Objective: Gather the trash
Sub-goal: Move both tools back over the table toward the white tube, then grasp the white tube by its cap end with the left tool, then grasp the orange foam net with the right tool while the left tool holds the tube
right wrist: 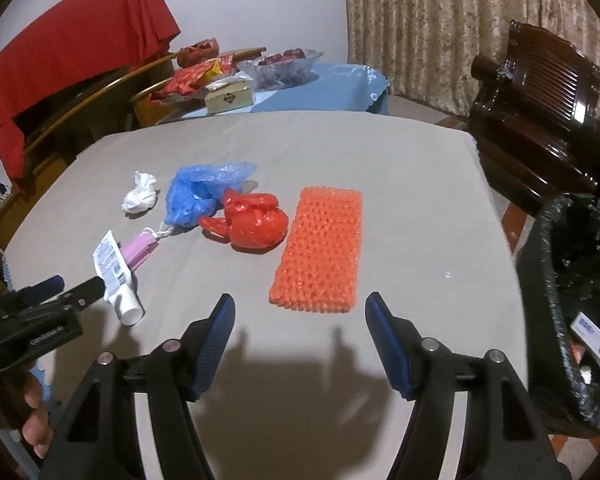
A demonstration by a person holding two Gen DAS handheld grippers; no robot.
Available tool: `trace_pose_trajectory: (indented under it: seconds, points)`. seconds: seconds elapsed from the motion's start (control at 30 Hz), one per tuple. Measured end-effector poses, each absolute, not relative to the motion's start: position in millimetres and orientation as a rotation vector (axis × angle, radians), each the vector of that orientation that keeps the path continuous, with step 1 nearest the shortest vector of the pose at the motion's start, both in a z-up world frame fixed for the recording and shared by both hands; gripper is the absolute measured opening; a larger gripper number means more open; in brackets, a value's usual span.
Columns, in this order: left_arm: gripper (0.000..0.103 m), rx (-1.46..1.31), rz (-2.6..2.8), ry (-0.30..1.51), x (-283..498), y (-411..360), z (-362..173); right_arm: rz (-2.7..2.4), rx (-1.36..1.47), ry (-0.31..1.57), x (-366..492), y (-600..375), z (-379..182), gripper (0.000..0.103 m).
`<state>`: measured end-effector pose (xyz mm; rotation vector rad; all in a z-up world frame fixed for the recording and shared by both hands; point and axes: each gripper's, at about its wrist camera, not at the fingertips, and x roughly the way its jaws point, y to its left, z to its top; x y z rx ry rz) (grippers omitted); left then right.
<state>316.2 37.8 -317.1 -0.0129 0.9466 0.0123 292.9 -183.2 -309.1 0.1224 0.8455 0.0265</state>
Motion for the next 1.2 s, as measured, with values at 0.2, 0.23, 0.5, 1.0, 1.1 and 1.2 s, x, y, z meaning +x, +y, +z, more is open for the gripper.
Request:
trace_pose_trajectory:
  seconds: [0.2,0.23,0.5,1.0,1.1,1.2]
  points:
    - [0.079,-0.025,0.023,1.007,339,41,-342,0.041,0.114,0.863,309,-175,-322,0.066]
    - [0.079,-0.023,0.023,1.013,342,41,-345,0.043,0.114,0.867,311,-174,-324,0.066]
    - [0.034,-0.018,-0.025,1.029,348,32,-352,0.042,0.120,0.874,316,-177,-328,0.066]
    - [0.026,0.026,-0.118,0.930,332,2,-323,0.030,0.127,0.882,322,-180,-330,0.066]
    - [0.025,0.036,-0.139,0.921,333,-7,-321,0.020,0.133,0.889,330,-181,-336,0.066]
    - [0.025,0.051,-0.166,0.940,339,-15,-330,0.011,0.128,0.894,336,-180,-341,0.066]
